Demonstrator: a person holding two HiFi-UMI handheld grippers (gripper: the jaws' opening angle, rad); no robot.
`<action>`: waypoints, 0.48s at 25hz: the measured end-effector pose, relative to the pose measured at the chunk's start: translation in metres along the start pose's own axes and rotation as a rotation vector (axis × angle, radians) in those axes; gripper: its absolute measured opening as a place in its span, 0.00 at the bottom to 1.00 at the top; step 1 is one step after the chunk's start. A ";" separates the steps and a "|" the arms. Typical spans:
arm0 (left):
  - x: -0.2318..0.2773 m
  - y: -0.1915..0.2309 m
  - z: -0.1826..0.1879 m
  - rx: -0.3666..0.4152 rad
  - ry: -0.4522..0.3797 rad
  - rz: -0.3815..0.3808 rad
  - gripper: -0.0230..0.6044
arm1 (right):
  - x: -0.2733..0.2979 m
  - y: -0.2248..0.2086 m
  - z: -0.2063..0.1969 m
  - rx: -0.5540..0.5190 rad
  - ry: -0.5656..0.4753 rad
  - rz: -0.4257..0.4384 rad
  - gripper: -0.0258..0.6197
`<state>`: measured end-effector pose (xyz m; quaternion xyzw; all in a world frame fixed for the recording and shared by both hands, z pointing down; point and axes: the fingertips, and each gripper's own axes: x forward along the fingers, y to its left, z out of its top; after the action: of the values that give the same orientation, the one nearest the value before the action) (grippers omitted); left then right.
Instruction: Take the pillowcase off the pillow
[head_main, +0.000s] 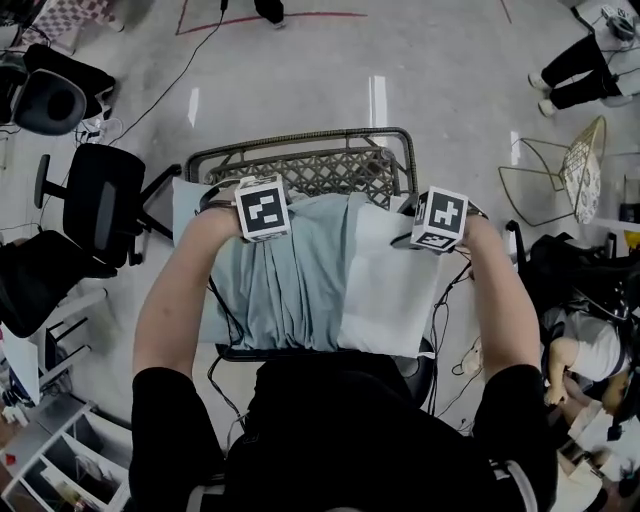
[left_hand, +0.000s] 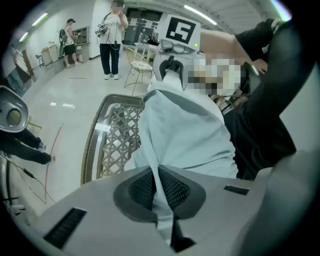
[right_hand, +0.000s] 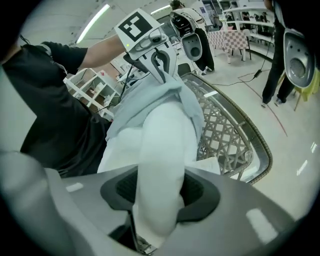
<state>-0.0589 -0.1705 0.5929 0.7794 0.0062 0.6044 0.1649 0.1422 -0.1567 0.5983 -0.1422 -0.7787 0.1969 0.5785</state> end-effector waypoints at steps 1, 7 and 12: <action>-0.004 -0.004 -0.010 0.006 0.036 0.016 0.05 | -0.003 0.002 -0.004 0.005 0.000 -0.009 0.34; -0.027 -0.020 -0.052 -0.045 0.033 0.086 0.05 | -0.029 0.007 -0.019 0.030 -0.032 -0.039 0.33; -0.042 -0.022 -0.053 -0.097 -0.122 0.163 0.05 | -0.036 0.003 -0.018 -0.001 -0.016 -0.097 0.33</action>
<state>-0.1159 -0.1450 0.5585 0.8039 -0.0964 0.5666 0.1529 0.1695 -0.1677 0.5709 -0.1033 -0.7894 0.1693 0.5810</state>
